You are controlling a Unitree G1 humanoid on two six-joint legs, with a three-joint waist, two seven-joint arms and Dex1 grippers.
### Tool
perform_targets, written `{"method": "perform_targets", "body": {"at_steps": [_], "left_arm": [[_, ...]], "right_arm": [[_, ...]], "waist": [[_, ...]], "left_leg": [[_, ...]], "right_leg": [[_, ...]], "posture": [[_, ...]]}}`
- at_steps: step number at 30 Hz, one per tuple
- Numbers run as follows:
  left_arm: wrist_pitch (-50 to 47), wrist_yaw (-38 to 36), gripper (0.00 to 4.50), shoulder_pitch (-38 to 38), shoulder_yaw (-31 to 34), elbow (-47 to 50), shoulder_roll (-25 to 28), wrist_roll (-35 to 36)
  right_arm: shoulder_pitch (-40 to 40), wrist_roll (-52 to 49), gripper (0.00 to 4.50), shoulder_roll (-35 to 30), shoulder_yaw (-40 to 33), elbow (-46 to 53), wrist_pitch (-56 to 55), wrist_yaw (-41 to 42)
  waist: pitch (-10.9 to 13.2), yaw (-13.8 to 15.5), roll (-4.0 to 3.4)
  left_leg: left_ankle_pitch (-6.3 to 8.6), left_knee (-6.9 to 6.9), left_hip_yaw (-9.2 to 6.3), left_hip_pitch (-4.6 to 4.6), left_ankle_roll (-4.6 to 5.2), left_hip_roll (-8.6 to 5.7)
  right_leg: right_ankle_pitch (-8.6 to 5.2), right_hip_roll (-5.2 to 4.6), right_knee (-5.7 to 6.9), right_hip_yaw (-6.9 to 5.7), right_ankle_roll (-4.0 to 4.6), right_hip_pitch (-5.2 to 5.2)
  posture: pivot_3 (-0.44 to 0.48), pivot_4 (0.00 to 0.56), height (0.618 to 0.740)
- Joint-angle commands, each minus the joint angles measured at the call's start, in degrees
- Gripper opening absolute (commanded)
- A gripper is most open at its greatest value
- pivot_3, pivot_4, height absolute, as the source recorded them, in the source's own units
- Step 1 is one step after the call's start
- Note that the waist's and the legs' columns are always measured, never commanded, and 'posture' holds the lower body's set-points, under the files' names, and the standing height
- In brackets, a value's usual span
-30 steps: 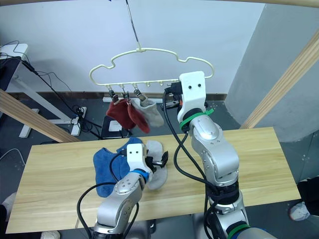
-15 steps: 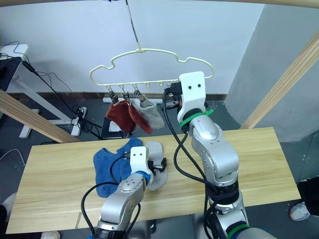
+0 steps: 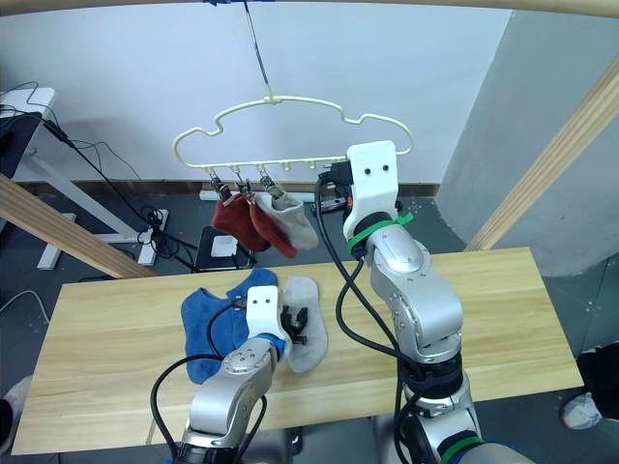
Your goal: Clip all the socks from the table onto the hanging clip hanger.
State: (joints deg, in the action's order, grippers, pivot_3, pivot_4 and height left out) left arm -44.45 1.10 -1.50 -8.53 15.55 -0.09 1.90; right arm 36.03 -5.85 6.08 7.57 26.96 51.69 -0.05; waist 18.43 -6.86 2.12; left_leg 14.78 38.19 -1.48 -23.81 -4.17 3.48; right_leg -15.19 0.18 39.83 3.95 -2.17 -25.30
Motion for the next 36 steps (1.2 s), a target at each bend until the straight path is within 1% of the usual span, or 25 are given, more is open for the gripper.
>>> {"method": "perform_targets", "body": {"at_steps": [1,4,7,9,11,15,19,20,21,23,24,27,31,36], "left_arm": [[-0.25,-1.8,1.53,1.66,-1.41,0.12,0.11,0.55],[0.93,-2.69,1.28,1.76,-1.65,0.32,0.56,0.27],[3.58,-5.31,0.9,1.76,-2.78,1.19,2.42,0.15],[4.69,-6.76,0.57,1.82,-3.01,1.7,3.18,0.66],[6.93,-8.62,0.06,1.82,-3.76,2.49,4.9,0.33],[12.57,-11.53,0.02,2.06,-4.49,3.12,7.61,0.06],[23.97,-15.74,0.02,2.22,-4.87,3.71,11.53,-0.73],[25.32,-16.08,0.02,2.27,-4.86,3.5,11.95,-0.88],[27.07,-16.71,0.02,2.29,-4.14,3.19,11.51,0.43],[33.0,-18.79,0.02,1.86,-2.9,2.48,11.86,1.87],[36.7,-19.74,0.02,1.25,-2.33,1.98,12.75,1.5],[43.31,-21.55,0.02,-0.2,-1.79,0.03,14.61,0.36],[51.62,-22.42,0.02,-3.56,-2.77,-4.94,17.33,-3.98],[55.67,-23.18,0.02,-5.99,-4.31,-8.59,17.33,-5.95]], "right_arm": [[-0.33,-0.46,0.0,0.47,0.07,2.42,-0.24,-0.13],[-0.31,-0.45,0.0,0.47,0.09,2.43,-0.26,-0.13],[-0.44,-0.43,0.0,0.44,0.13,2.41,-0.34,-0.1],[-0.41,-0.46,0.0,0.47,0.06,2.37,-0.37,-0.1],[-0.4,-0.42,0.0,0.45,0.02,2.31,-0.53,-0.11],[-0.47,-0.32,0.0,0.54,0.12,2.26,-0.63,-0.21],[-0.36,-0.18,0.0,0.49,0.07,2.15,-0.89,-0.27],[-0.35,-0.17,0.0,0.5,0.06,2.13,-0.92,-0.27],[-0.35,-0.17,0.0,0.49,0.04,2.16,-0.93,-0.27],[-0.36,-0.23,0.0,0.5,0.0,2.32,-0.9,-0.25],[-0.31,-0.28,0.0,0.51,-0.04,2.41,-0.87,-0.22],[-0.19,-0.39,0.0,0.57,-0.18,2.55,-0.82,-0.2],[0.25,-0.72,0.0,0.83,-0.51,2.66,-0.86,-0.13],[0.51,-1.02,0.0,1.26,-0.5,2.7,-0.77,0.1]], "waist": [[-0.05,0.0,0.0],[-0.07,0.0,0.0],[-0.07,-0.01,0.0],[-0.07,-0.01,0.0],[-0.07,-0.01,0.0],[-0.06,-0.03,-0.01],[-0.07,-0.03,-0.01],[-0.06,-0.03,-0.01],[-0.07,-0.03,-0.01],[-0.07,-0.03,-0.01],[-0.07,-0.03,-0.01],[-0.07,-0.04,-0.01],[-0.07,-0.06,-0.01],[-0.07,-0.09,-0.02]], "left_leg": [[0.0,-0.01,0.0,0.0,0.0,0.0],[0.0,-0.01,0.0,0.0,0.0,0.0],[0.0,-0.03,0.0,0.0,0.0,0.0],[0.0,-0.05,0.0,0.0,0.0,0.01],[0.0,-0.06,0.0,-0.02,0.0,0.01],[0.0,-0.13,0.0,-0.02,0.0,0.04],[0.0,-0.16,0.02,-0.04,0.0,0.05],[0.0,-0.16,0.02,-0.04,0.0,0.05],[0.0,-0.18,0.02,-0.04,0.0,0.05],[0.0,-0.18,0.04,-0.05,0.0,0.04],[0.0,-0.18,0.03,-0.07,0.0,0.04],[0.01,-0.2,0.02,-0.06,0.0,0.05],[0.01,-0.2,0.04,-0.07,0.01,0.04],[0.01,-0.21,0.04,-0.09,0.01,0.05]], "right_leg": [[0.0,0.0,-0.01,0.0,0.0,0.0],[0.0,0.0,-0.02,0.0,0.0,0.0],[0.0,0.0,-0.03,0.0,0.0,0.0],[0.0,0.0,-0.05,0.0,0.0,-0.01],[0.0,0.0,-0.09,0.0,0.0,-0.01],[0.0,0.0,-0.18,-0.01,0.0,-0.02],[0.0,-0.01,-0.25,0.0,0.01,-0.02],[0.0,-0.01,-0.27,-0.01,0.01,-0.02],[0.01,-0.02,-0.28,0.0,0.01,-0.02],[0.0,-0.04,-0.31,0.0,0.01,-0.02],[0.0,-0.04,-0.33,-0.01,0.01,-0.02],[0.01,-0.03,-0.35,-0.02,0.01,-0.02],[0.01,-0.03,-0.36,-0.01,0.01,-0.01],[0.01,-0.03,-0.42,-0.02,0.01,-0.02]], "posture": [[-0.21,0.292,0.74],[-0.21,0.292,0.74],[-0.208,0.293,0.74],[-0.208,0.293,0.74],[-0.208,0.293,0.74],[-0.207,0.294,0.74],[-0.208,0.292,0.74],[-0.208,0.292,0.74],[-0.208,0.292,0.74],[-0.208,0.292,0.74],[-0.21,0.29,0.74],[-0.21,0.29,0.74],[-0.211,0.289,0.74],[-0.216,0.285,0.74]]}}
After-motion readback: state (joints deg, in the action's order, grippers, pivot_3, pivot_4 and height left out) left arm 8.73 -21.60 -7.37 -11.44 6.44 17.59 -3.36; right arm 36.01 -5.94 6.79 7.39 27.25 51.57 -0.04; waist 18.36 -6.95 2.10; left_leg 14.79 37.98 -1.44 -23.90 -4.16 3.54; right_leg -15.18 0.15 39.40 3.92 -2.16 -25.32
